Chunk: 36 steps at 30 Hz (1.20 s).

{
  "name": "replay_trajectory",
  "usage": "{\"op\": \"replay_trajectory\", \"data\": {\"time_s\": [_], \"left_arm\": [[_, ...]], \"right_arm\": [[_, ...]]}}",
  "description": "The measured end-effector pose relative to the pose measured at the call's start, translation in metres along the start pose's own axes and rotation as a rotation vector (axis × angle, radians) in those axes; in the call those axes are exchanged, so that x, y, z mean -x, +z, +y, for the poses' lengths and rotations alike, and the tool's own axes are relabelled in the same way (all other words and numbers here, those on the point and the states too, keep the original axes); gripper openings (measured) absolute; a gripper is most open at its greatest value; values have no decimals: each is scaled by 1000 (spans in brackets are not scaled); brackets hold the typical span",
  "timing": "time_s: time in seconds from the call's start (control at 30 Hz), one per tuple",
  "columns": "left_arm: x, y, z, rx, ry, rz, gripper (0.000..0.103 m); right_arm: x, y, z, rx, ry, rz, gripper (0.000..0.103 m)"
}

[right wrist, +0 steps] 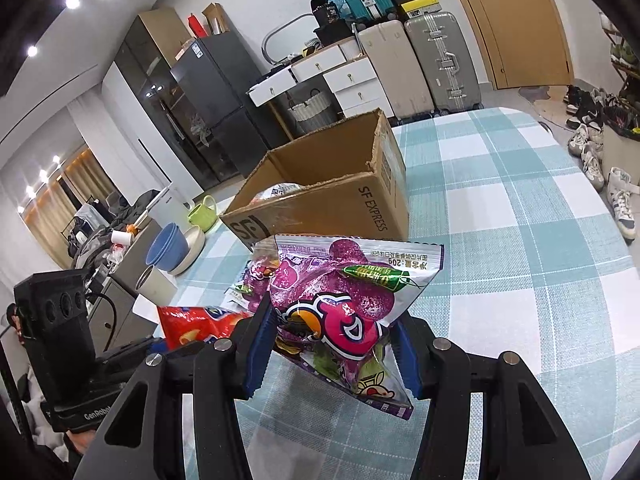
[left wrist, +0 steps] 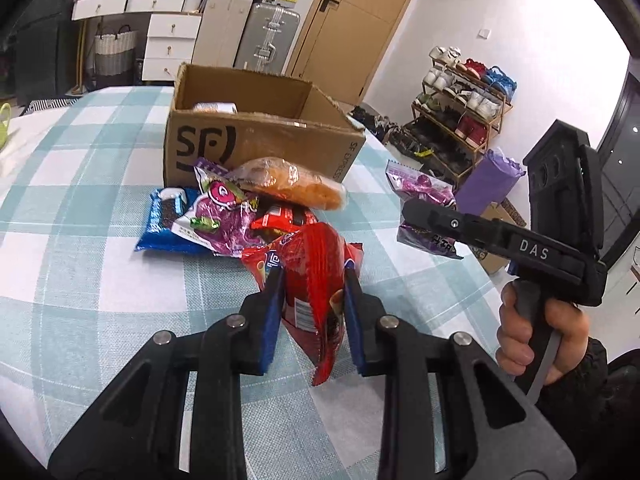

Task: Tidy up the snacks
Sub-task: 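Lift both held bags and carry them over the cardboard box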

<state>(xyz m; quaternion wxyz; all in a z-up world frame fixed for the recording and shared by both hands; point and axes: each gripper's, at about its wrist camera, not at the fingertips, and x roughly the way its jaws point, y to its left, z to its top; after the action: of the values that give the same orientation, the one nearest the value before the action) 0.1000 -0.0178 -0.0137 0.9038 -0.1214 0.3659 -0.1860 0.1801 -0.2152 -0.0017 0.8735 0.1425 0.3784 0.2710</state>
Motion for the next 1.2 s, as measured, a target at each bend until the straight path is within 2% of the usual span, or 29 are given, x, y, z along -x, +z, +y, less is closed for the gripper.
{"op": "replay_trajectory", "data": {"time_s": [0.3, 0.6, 1.0, 1.2], "left_arm": [[31, 28, -1, -24, 28, -98, 25], [49, 67, 0, -50, 79, -178, 25], [50, 110, 9, -58, 125, -217, 25], [31, 130, 13, -49, 132, -222, 25]], "right_arm": [[11, 6, 13, 44, 7, -20, 53], [2, 28, 29, 102, 13, -22, 53], [-17, 62, 45, 168, 14, -32, 53], [-31, 80, 44, 185, 6, -28, 53]]}}
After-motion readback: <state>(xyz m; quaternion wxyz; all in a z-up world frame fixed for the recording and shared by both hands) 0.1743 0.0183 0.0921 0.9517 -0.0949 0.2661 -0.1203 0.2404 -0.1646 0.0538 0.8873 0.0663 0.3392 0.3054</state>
